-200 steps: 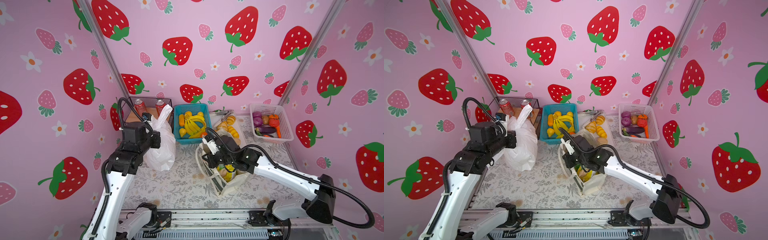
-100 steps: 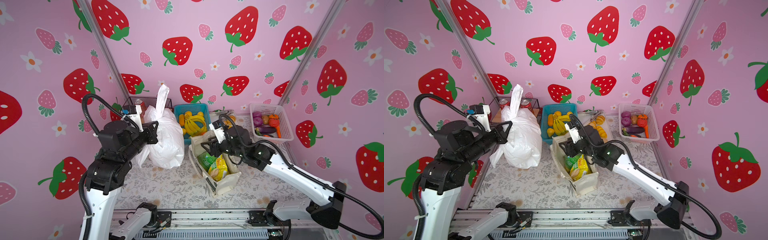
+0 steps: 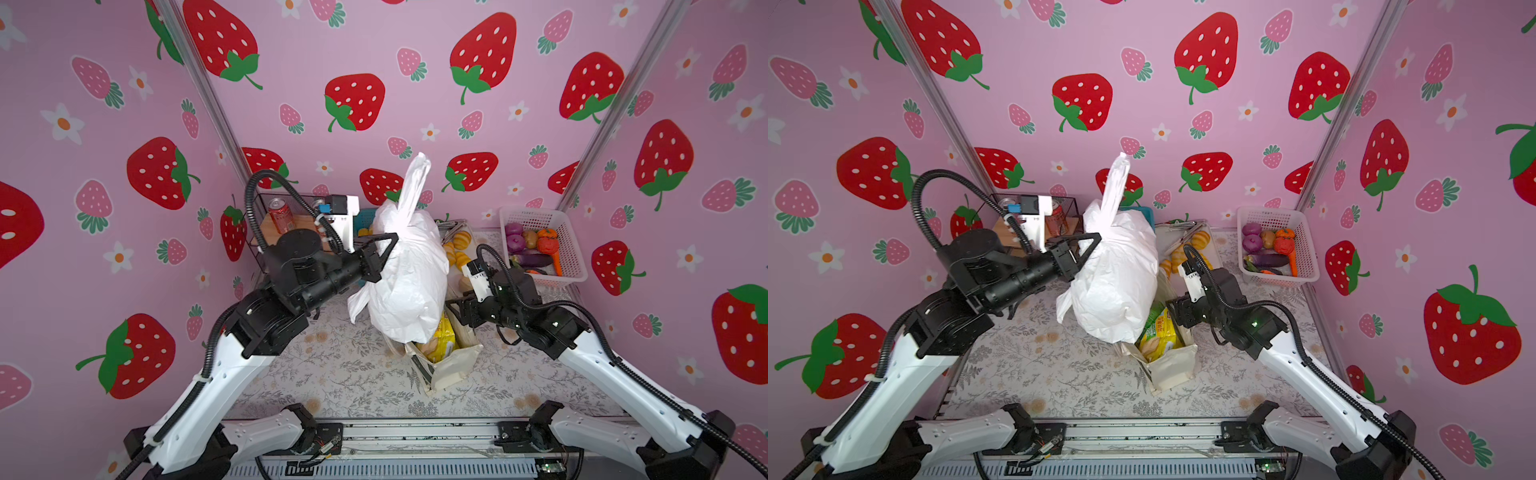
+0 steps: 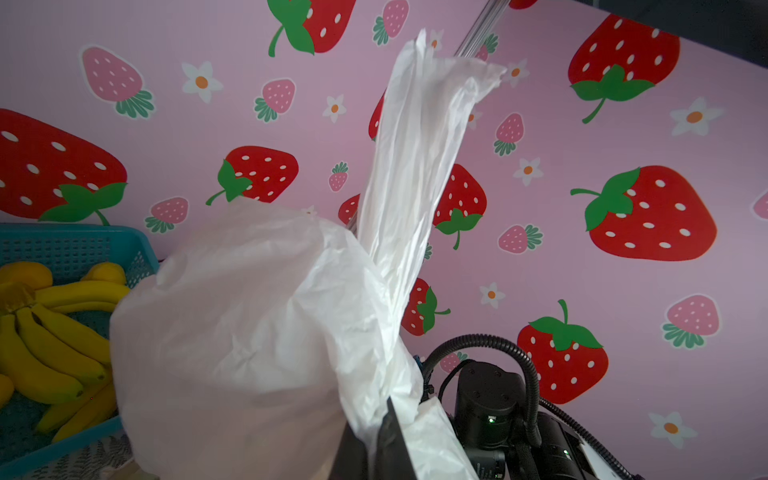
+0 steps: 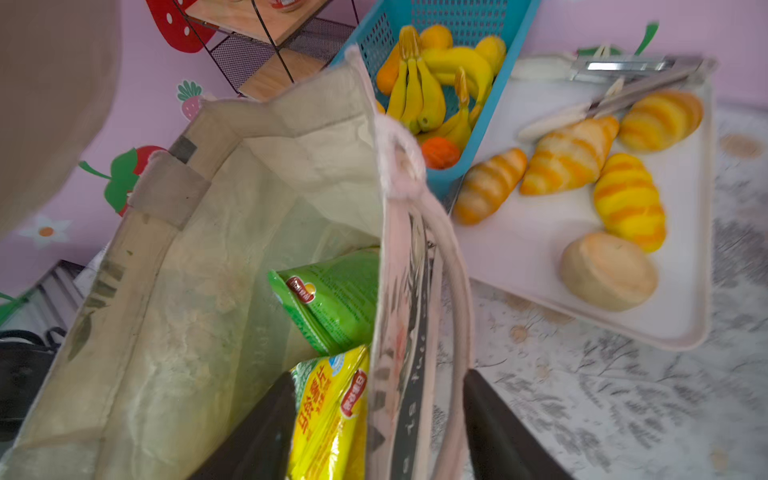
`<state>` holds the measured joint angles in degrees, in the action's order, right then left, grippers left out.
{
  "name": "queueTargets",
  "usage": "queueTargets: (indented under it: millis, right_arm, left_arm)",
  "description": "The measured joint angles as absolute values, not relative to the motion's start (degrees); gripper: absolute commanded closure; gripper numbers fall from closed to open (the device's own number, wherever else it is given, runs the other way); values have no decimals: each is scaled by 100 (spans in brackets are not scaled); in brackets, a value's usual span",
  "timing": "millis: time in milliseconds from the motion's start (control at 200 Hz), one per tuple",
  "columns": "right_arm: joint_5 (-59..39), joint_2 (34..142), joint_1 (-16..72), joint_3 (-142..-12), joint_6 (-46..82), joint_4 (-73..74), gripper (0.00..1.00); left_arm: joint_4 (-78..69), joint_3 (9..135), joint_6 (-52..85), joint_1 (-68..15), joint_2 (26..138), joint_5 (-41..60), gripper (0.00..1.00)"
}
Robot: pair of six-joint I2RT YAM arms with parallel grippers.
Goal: Place the mixed food into the grocery bags and tie them
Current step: 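Lift the white bag with the left gripper over the tote held open by the right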
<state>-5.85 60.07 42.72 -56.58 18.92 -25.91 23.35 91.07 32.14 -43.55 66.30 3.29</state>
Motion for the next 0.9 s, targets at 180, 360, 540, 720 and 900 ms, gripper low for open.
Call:
queueTargets:
  millis: [180,360,540,720,900]
  right_arm:
    - [-958,5568,3776,-5118,2296,-2154,90]
    - [-1347,5245,3485,-4711,2698,-1605,97]
    - [-1621,5127,3343,-4462,3052,-1247,99]
    - [-1798,4989,3144,-4143,3461,-810,99]
    - [-1944,4958,2985,-3909,3806,-390,100]
  left_arm:
    - [1994,8945,3122,-4775,7131,49,100]
    - [1627,8318,3050,-4980,7205,1,100]
    - [1772,8112,2753,-5028,7459,95,100]
    - [2425,8088,2311,-5030,7513,397,100]
    - [3273,8005,1800,-5033,7623,572,100]
